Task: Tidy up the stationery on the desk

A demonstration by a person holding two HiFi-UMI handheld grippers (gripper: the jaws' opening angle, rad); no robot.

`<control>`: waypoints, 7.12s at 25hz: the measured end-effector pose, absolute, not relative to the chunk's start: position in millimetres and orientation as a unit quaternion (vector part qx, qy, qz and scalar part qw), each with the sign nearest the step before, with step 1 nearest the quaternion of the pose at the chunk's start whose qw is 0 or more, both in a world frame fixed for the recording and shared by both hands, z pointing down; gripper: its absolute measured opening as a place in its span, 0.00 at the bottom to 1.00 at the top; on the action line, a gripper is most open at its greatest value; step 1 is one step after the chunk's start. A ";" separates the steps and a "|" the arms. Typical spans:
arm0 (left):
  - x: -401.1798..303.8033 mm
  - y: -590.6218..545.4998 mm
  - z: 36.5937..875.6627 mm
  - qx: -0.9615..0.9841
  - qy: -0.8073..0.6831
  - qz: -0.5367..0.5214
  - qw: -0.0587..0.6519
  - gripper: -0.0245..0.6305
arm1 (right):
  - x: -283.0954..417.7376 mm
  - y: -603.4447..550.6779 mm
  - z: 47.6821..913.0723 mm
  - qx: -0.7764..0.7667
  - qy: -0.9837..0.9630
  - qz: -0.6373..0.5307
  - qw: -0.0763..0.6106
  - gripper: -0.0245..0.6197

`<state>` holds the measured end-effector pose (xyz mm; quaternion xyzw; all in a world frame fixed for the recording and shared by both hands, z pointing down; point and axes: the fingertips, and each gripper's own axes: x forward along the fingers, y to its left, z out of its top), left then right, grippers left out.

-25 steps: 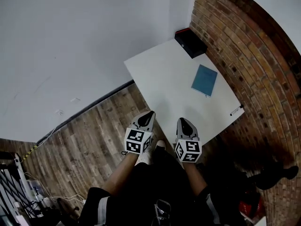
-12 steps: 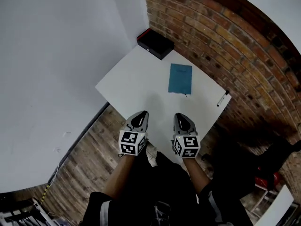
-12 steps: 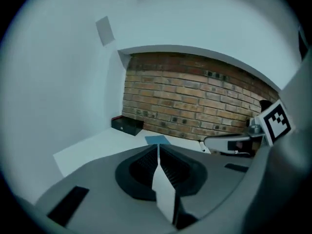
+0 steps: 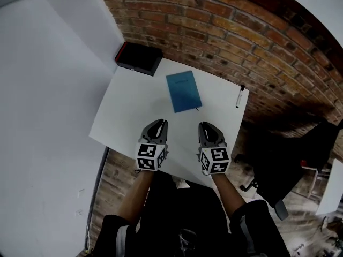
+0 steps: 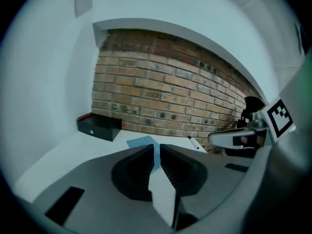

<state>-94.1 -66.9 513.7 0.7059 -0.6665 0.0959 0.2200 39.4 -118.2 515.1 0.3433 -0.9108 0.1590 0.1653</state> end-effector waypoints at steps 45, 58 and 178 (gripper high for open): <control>-154.1 -230.0 676.9 0.696 -0.587 0.146 0.387 0.32 | -45.5 -288.9 649.2 0.348 -0.884 0.164 0.267 0.22; -147.2 -235.5 701.5 0.655 -0.602 0.153 0.430 0.32 | -43.2 -302.9 694.5 0.332 -0.864 0.217 0.311 0.23; -347.1 -59.6 684.0 0.664 -0.584 0.188 0.429 0.10 | -207.2 -60.2 676.7 0.306 -0.760 0.506 0.267 0.09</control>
